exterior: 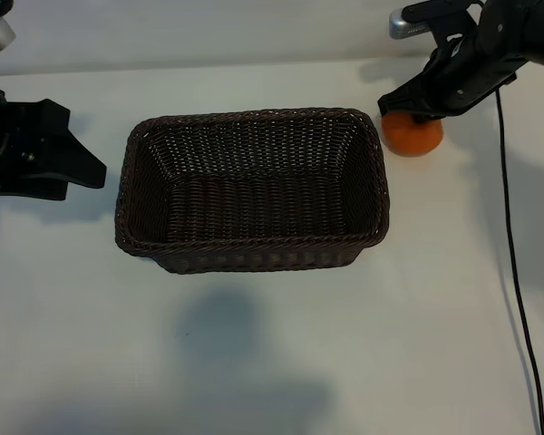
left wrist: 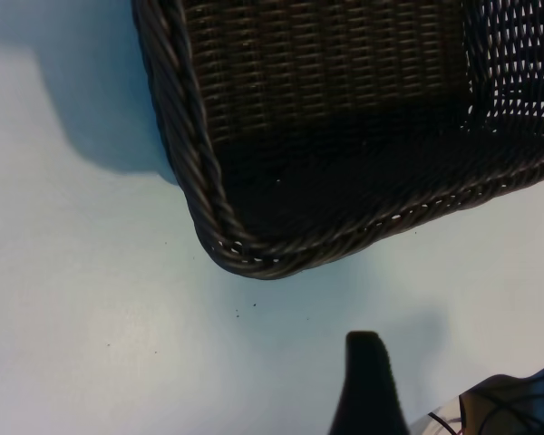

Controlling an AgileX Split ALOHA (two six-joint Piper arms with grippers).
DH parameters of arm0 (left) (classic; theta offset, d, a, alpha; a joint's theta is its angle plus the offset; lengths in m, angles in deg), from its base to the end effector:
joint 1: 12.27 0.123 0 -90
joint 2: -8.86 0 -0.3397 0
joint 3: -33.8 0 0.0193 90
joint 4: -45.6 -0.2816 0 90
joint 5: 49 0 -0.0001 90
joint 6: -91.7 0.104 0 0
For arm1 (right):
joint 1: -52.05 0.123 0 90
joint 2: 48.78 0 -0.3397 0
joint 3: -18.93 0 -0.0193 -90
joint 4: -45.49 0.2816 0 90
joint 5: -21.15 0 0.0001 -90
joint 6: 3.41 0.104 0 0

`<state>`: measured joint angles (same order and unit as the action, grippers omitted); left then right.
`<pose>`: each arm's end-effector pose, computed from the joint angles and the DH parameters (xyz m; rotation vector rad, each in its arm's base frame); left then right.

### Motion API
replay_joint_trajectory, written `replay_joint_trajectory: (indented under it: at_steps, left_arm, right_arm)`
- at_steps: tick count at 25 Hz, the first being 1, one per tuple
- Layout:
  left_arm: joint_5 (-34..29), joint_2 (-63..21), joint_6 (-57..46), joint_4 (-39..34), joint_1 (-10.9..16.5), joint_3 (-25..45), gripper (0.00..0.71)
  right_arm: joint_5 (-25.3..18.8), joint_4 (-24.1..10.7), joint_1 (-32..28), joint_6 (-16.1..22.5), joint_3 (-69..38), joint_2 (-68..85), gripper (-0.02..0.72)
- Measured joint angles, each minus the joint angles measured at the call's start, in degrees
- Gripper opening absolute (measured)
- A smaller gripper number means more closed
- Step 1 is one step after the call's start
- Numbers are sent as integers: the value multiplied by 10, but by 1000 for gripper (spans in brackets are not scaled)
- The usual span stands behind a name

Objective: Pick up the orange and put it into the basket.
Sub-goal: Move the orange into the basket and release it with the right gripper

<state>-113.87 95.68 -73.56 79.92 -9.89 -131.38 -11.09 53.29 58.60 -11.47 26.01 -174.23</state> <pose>0.2903 -0.0411 0.3392 0.0276 2.7350 -0.7463 0.5010 0.0651 0.1927 -0.2083 2.6173 0.1260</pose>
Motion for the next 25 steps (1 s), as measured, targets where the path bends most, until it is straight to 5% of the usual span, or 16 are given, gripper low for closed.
replay_joint_trajectory:
  at_steps: [18,25]
  left_arm:
    - [0,0,10,0,0,0,542]
    - [0,0,12,0,0,0,542]
  right_arm:
    - [-145,-8,0,9,24,42,47]
    - [-158,-10,0,11,24,74,47]
